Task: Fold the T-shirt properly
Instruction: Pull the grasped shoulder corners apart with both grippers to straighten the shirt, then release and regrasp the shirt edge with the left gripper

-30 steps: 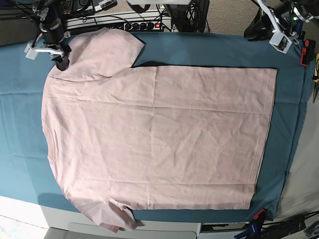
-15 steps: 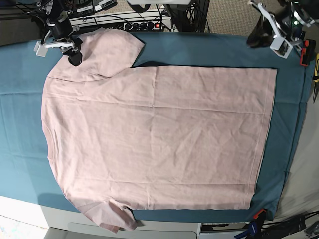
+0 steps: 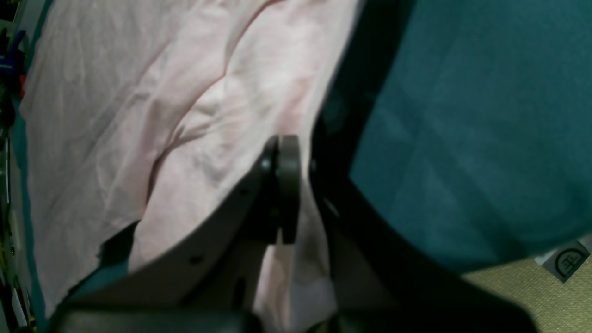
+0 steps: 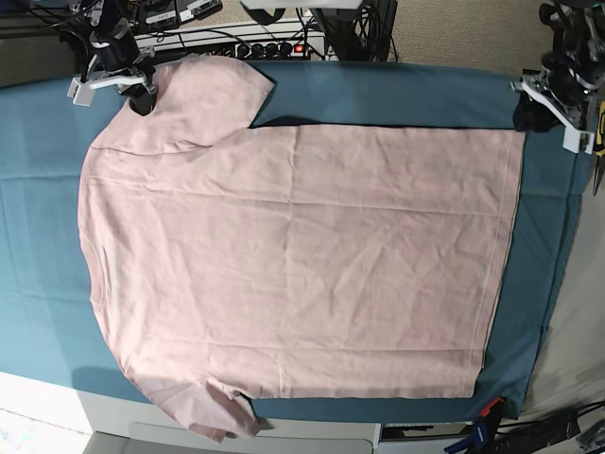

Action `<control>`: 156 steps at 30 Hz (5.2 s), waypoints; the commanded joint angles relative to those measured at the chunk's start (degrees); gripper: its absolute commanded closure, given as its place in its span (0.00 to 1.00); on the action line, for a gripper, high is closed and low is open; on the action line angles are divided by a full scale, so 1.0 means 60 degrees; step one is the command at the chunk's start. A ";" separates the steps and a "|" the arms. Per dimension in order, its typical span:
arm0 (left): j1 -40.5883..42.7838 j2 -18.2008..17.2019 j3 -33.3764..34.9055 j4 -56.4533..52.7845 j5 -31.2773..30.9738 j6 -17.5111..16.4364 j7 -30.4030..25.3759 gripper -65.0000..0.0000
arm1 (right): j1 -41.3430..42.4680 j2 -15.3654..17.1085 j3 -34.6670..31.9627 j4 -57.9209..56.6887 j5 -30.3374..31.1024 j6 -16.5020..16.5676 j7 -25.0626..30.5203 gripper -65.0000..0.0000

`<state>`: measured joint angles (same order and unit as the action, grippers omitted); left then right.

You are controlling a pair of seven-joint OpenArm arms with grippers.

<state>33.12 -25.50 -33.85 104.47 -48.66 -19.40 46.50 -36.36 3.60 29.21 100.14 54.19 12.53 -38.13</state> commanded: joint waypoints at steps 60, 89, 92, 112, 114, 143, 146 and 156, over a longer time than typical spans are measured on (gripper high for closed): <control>-0.0780 -0.0087 -0.0069 -0.1366 -0.1337 -0.0612 0.0262 1.00 | -0.0805 0.0922 0.0022 0.0000 -0.0423 0.0951 -0.0834 1.00; -0.1078 -0.0095 -0.0069 -0.1632 0.0040 0.0062 -0.0135 0.63 | -0.1738 0.1625 0.0543 0.0007 0.0641 0.1523 -0.1009 1.00; -0.1581 -0.0095 -0.0069 -0.2936 -0.0342 0.0018 0.0040 0.63 | -0.1738 0.1625 0.0543 0.0007 0.0645 0.1523 -0.1009 1.00; -0.2295 -0.0098 -0.0069 -0.4692 -0.1577 -0.0991 0.1894 0.67 | -0.1741 0.1621 0.0543 0.0007 0.0637 0.1526 -0.1013 1.00; -0.2295 -0.0109 -0.0069 -0.4262 -0.1111 -0.0805 0.1898 0.67 | -0.1738 0.1621 0.0543 0.0007 0.0637 0.1526 -0.1013 1.00; -0.2437 -0.0328 0.2044 -0.3843 -0.1402 -0.1246 0.2769 0.67 | -0.1690 0.1617 0.0543 0.0007 0.0634 0.1526 -0.1009 1.00; -0.2506 -0.0350 0.2047 -0.3843 -0.1395 -0.1242 0.2754 0.72 | -0.1690 0.1617 0.0543 0.0007 0.0634 0.1526 -0.1009 1.00; -0.2503 -0.0470 0.1665 -0.3843 -0.1392 -0.1282 0.2769 0.73 | -0.1690 0.1617 0.0543 0.0007 0.0634 0.1526 -0.1009 1.00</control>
<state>16.78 -27.88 -24.18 82.17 -63.77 -28.82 56.84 -45.89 12.51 31.99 99.42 57.06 21.02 -44.99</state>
